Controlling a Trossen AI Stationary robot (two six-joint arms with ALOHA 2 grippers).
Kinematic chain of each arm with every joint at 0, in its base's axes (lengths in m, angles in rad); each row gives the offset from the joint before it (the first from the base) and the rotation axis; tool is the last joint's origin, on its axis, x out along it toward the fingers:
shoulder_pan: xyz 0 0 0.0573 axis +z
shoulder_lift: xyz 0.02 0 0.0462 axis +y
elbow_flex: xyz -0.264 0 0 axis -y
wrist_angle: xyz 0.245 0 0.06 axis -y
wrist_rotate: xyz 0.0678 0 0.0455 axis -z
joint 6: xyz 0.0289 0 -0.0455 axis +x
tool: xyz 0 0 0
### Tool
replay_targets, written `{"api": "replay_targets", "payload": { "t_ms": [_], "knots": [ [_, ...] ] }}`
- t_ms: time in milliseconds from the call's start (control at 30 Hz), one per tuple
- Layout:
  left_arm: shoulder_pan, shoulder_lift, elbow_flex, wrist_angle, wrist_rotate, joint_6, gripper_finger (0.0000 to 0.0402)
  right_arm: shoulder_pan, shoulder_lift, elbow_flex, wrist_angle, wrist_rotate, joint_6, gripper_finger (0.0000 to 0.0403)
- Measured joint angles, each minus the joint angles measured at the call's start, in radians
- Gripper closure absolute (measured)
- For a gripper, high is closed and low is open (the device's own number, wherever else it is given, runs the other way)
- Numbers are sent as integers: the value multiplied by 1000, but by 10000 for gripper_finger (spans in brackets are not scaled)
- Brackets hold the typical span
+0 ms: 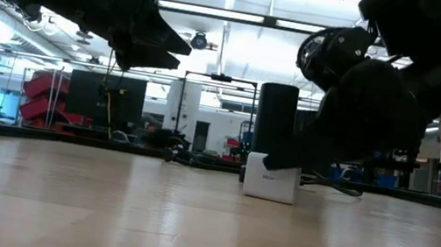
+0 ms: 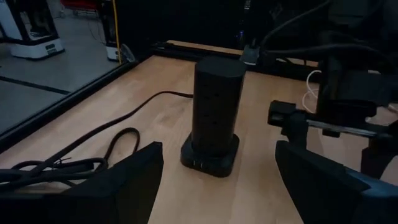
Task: Insert USB
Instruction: Insert the pink USB cable into the white charger adapter
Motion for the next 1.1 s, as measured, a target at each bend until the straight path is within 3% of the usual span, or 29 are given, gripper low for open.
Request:
{"api": "replay_targets", "payload": {
  "t_ms": [133,267,400,600,700,1100],
  "knots": [
    [0,0,0,-15,0,-6,108,0,0,0,-25,-1,10,102],
    [0,0,0,-37,0,-21,108,0,0,0,-58,-7,17,134],
    [0,0,0,-40,0,-21,108,0,0,0,-61,-23,16,195],
    [0,0,0,-41,0,-27,108,-12,0,0,-55,-47,-20,316],
    [-6,0,0,-33,3,-3,108,-19,0,0,-17,-47,-63,318],
    [-97,-49,0,72,7,162,139,-71,0,-1,408,-30,-350,318]
  ]
}}
